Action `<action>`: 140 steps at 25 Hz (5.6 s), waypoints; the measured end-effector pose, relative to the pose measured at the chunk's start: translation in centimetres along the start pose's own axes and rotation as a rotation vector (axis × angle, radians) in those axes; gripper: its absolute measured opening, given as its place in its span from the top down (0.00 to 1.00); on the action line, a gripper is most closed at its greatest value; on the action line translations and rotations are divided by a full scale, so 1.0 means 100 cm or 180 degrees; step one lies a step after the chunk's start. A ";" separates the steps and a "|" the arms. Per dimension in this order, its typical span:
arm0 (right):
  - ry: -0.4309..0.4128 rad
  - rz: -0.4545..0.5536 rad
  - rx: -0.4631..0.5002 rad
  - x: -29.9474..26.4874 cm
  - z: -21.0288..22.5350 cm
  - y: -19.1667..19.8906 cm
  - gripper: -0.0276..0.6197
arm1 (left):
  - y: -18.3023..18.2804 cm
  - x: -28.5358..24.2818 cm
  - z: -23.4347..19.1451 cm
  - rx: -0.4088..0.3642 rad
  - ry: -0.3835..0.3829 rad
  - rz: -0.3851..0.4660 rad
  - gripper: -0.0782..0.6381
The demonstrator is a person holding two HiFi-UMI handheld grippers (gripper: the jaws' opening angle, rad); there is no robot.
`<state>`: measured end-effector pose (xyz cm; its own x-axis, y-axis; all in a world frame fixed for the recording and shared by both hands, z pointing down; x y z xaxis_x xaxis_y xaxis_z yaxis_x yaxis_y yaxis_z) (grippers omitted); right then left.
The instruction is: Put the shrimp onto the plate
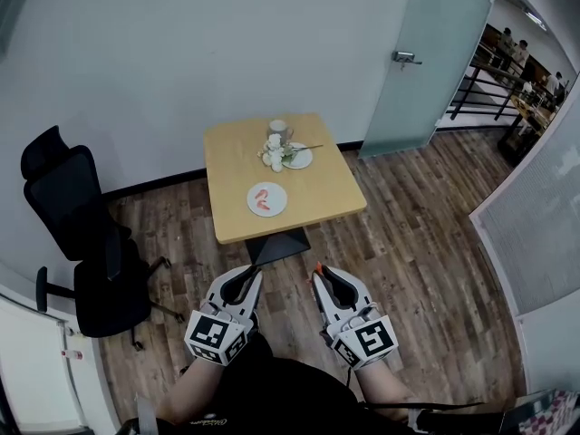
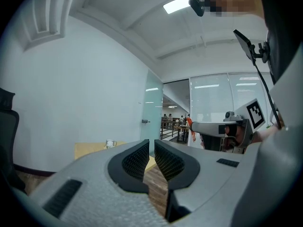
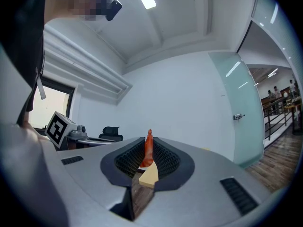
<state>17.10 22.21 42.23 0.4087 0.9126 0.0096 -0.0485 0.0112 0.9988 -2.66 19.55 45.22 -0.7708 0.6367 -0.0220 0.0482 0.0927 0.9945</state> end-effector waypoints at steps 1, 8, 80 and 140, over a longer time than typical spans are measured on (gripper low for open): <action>0.0002 0.0003 0.0000 -0.010 0.002 -0.001 0.88 | -0.002 -0.005 -0.010 0.0002 0.0004 0.0002 0.84; 0.0032 0.0011 -0.0086 -0.095 0.004 -0.014 0.88 | -0.021 -0.034 -0.090 0.0017 0.0081 -0.0009 0.84; -0.0075 -0.0263 0.0012 -0.382 0.108 -0.010 0.88 | -0.052 -0.224 -0.326 0.0073 0.0143 -0.0086 0.85; -0.0307 -0.3575 0.0744 -0.448 0.132 0.289 0.88 | -0.029 -0.207 -0.348 0.0259 -0.0175 -0.0268 0.85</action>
<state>9.43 -23.79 71.33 0.1829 0.4007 -0.8978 0.5534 0.7128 0.4309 -8.97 -20.56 46.37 -0.7383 0.6649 -0.1128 0.0379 0.2079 0.9774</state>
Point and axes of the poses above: the fingertips, and each gripper's own axes: x backward along the fingers, z to its right, y out of its underside, the point moved 7 cm from there along x, backward along the fingers, and after that the axes turned 10 degrees about y, right-handed, at the moved point
